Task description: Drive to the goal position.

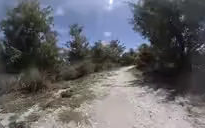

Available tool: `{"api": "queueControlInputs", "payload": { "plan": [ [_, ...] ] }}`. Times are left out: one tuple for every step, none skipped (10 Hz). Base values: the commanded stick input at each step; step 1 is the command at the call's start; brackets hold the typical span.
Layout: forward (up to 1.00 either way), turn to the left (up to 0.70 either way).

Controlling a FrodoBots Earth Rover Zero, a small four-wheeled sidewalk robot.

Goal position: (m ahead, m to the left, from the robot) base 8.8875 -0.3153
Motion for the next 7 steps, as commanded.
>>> {"api": "queueControlInputs", "payload": {
  "plan": [
    [0.70, -0.15],
    [0.70, 0.00],
    [0.70, 0.00],
    [0.70, -0.01],
    [0.70, -0.08],
    [0.70, -0.34],
    [0.70, -0.12]
  ]
}}
